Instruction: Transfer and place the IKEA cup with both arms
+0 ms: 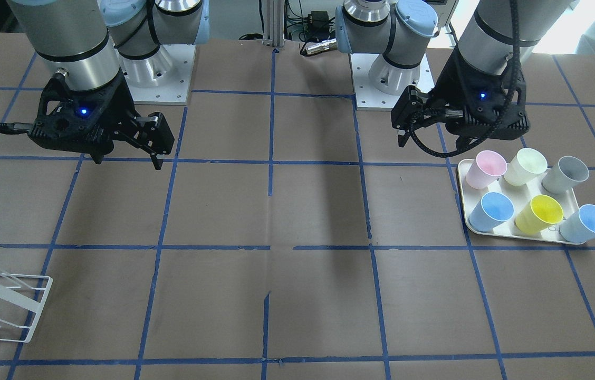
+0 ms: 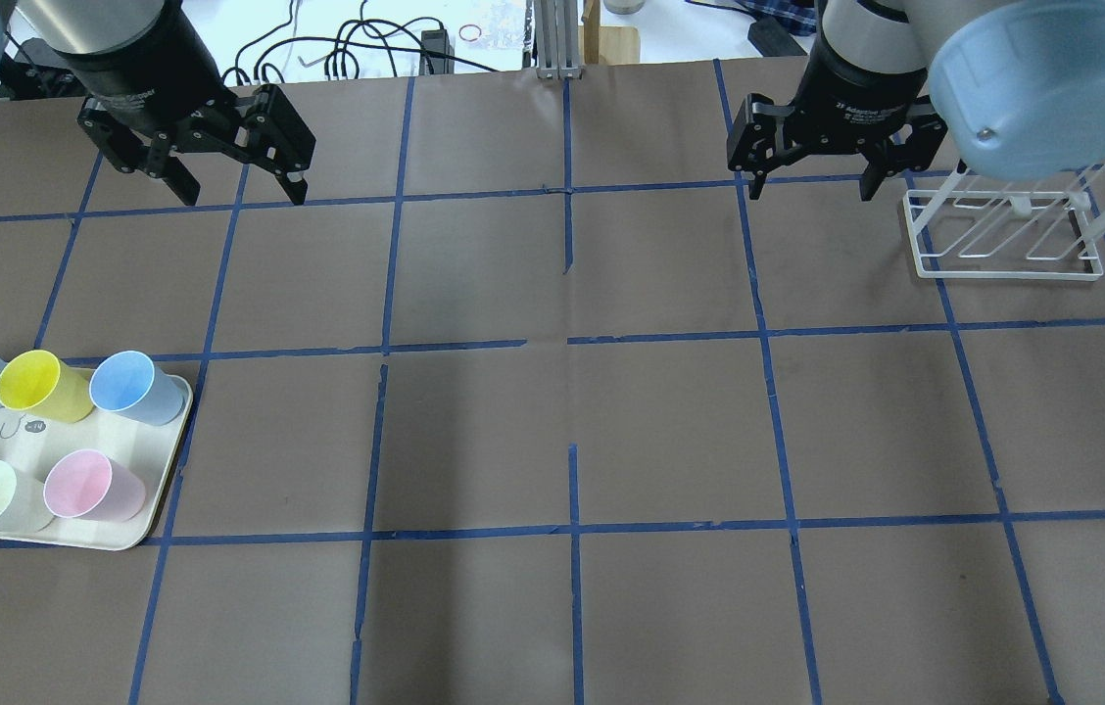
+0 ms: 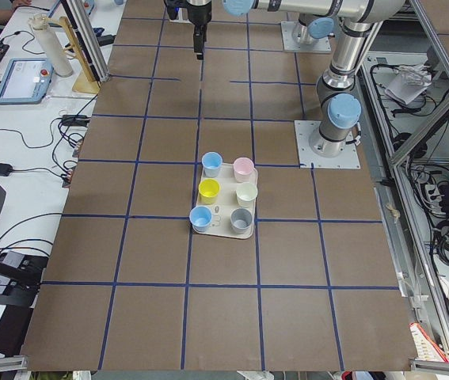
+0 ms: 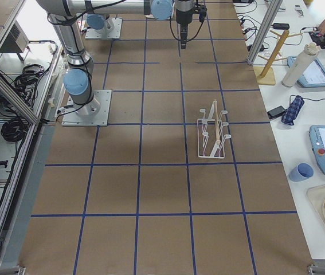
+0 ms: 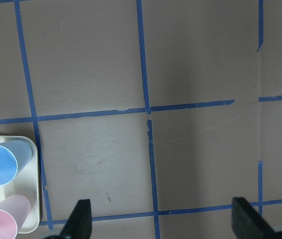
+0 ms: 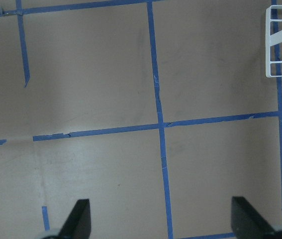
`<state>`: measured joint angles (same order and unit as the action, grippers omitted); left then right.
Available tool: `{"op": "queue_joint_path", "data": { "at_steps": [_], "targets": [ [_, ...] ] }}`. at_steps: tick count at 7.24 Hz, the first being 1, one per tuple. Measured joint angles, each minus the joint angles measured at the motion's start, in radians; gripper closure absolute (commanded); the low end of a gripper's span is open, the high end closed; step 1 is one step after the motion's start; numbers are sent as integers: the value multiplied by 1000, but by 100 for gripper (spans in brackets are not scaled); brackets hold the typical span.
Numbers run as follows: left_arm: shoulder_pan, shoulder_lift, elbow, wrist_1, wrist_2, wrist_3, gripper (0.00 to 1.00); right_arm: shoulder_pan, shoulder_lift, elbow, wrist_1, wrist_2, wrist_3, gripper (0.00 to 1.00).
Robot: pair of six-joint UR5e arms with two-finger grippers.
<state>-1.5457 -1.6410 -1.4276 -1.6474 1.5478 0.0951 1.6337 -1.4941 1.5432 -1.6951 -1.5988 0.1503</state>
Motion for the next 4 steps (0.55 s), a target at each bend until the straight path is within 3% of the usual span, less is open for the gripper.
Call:
{"op": "queue_joint_path", "data": {
  "at_steps": [4],
  "targets": [
    [0,15,-10,0,2,7,0,0,0,-1,1,-1,-1,0]
  ]
}}
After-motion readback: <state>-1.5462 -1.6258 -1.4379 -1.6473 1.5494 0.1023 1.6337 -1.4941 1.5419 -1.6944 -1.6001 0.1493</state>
